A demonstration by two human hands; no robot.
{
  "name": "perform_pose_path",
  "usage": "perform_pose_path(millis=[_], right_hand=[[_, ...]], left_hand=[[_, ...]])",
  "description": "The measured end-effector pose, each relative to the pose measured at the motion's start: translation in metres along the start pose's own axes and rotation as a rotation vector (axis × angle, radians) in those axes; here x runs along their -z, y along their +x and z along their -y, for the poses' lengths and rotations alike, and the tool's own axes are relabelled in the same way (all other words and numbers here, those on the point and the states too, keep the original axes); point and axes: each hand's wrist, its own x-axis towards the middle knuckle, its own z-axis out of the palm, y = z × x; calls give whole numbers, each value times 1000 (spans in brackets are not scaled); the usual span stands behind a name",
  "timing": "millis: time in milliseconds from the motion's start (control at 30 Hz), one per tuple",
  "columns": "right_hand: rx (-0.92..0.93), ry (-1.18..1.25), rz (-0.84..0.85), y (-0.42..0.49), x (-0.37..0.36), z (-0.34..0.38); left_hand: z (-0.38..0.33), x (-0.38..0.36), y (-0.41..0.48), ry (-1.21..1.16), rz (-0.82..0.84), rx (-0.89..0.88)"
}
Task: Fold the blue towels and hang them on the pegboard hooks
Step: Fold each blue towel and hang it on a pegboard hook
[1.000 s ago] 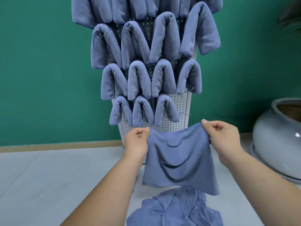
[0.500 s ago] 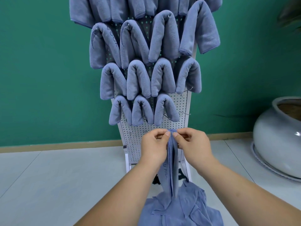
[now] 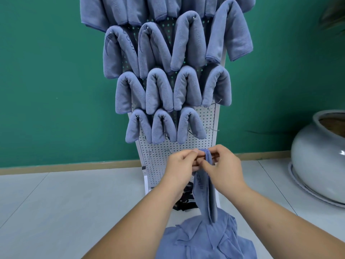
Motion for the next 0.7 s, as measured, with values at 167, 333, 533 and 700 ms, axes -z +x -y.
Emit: perform_pose_path(millis=[167, 333, 533, 700], right_hand=[[-3, -14, 17, 11, 10, -5], [-27, 20, -29, 19, 23, -9], [-50, 159, -28, 26, 39, -17], [64, -103, 6, 33, 52, -30]], left_hand=[[8, 18, 12, 404, -90, -195], [22, 41, 24, 936, -63, -282], [26, 47, 24, 1052, 54, -161], [17, 48, 25, 766, 48, 6]])
